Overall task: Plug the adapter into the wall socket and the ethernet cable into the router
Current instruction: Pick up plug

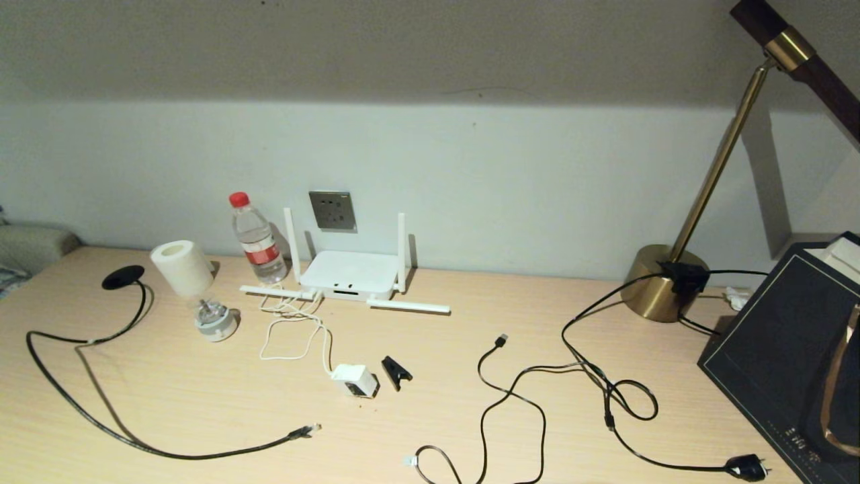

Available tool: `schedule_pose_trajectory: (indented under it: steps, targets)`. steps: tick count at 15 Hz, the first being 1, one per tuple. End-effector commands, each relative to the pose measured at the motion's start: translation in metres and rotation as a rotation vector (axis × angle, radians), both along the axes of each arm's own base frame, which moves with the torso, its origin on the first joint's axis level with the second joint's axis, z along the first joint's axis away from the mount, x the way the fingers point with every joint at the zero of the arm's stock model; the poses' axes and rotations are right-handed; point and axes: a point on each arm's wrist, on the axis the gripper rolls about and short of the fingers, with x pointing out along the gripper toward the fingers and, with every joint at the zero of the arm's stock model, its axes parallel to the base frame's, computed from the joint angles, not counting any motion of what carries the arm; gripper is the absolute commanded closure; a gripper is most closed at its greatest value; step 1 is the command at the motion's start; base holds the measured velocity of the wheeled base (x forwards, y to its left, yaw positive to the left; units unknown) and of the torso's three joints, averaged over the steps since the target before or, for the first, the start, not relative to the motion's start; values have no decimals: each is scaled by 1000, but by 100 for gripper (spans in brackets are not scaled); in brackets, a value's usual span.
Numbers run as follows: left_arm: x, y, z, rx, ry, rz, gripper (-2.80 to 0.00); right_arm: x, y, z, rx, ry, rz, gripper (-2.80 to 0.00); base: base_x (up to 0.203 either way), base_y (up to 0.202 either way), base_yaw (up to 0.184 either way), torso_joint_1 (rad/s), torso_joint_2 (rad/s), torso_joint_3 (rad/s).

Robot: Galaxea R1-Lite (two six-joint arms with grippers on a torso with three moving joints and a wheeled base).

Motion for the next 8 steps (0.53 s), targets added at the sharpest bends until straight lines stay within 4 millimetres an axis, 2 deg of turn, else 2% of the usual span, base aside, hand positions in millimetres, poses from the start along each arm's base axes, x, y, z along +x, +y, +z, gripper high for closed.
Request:
schedule_pose_trajectory:
  steps: [1, 2, 4, 6, 8]
  targets:
    - [-8, -1, 34, 22, -100, -62, 0, 0, 0, 0, -1, 2, 0, 0, 0, 0, 0, 0, 0, 0]
    - [-7, -3, 52, 34, -96, -117, 0, 0, 0, 0, -1, 2, 0, 0, 0, 0, 0, 0, 0, 0]
    - [13, -5, 90, 42, 0, -219, 0, 0, 0, 0, -1, 1, 0, 0, 0, 0, 0, 0, 0, 0]
    - [58, -8, 123, 35, 154, -325, 0, 0, 0, 0, -1, 0, 0, 0, 0, 0, 0, 0, 0, 0]
    - [116, -11, 136, 62, 312, -413, 0, 0, 0, 0, -1, 2, 0, 0, 0, 0, 0, 0, 0, 0]
